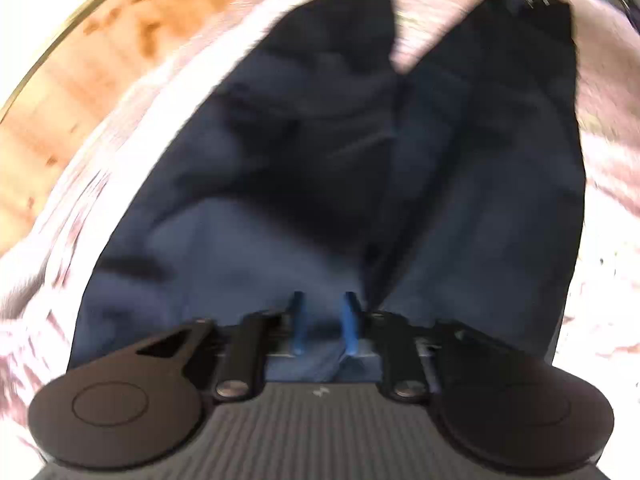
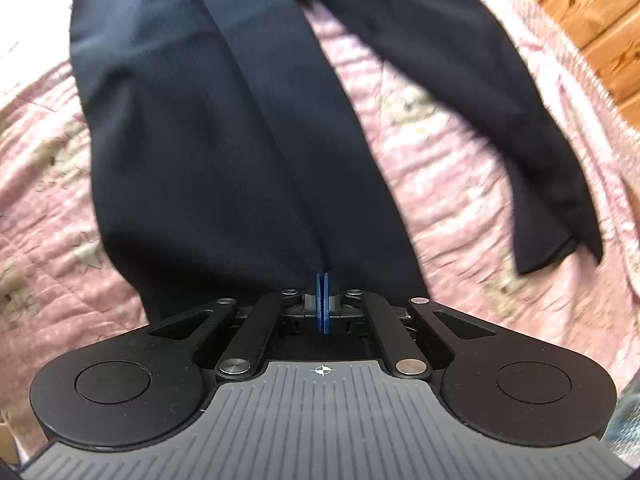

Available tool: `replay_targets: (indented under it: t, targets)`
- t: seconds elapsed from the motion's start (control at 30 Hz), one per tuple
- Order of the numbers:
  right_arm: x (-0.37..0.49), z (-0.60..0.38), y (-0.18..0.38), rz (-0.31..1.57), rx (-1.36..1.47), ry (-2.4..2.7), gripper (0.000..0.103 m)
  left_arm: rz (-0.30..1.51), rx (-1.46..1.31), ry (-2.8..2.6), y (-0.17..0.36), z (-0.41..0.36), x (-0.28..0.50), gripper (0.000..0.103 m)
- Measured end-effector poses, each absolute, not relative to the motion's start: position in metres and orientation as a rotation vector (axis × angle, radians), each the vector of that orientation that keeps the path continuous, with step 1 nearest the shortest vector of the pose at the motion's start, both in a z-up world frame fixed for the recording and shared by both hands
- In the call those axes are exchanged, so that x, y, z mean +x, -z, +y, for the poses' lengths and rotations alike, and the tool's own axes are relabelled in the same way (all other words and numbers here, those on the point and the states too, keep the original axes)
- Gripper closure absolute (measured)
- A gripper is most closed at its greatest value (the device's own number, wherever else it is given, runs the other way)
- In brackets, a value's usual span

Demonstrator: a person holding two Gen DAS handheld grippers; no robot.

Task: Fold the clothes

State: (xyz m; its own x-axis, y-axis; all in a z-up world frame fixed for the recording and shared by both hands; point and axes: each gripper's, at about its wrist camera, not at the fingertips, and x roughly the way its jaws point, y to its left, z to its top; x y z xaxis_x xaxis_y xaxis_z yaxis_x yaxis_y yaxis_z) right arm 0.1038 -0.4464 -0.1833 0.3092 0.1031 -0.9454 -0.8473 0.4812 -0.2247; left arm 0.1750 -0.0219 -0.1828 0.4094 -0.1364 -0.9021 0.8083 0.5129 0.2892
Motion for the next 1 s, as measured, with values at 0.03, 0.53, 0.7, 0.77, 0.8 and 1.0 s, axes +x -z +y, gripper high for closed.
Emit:
replay_targets:
  t: [0.03, 0.53, 0.7, 0.77, 0.8, 1.0]
  targets:
    - [0.105, -0.448, 0.181, 1.079, -0.85, -0.755, 0.103, 0.967, 0.857, 0.708, 0.19, -0.027, 0.175, 0.06]
    - [0.119, -0.43, 0.215, 1.127, -0.871, -0.91, 0.102, 0.985, 0.966, 0.933, 0.23, -0.058, 0.186, 0.102]
    - [0.114, -0.434, 0.192, 1.105, -0.868, -0.904, 0.103, 0.966, 0.884, 0.916, 0.214, -0.056, 0.196, 0.102]
    - [0.117, -0.438, 0.177, 1.077, -0.855, -0.884, 0.103, 0.944, 0.859, 0.905, 0.199, -0.053, 0.199, 0.102]
    - [0.121, -0.441, 0.171, 1.067, -0.851, -0.866, 0.103, 0.936, 0.844, 0.897, 0.191, -0.053, 0.203, 0.102]
    - [0.152, -0.461, 0.147, 1.013, -0.814, -0.717, 0.103, 0.88, 0.706, 0.799, 0.15, -0.047, 0.256, 0.102]
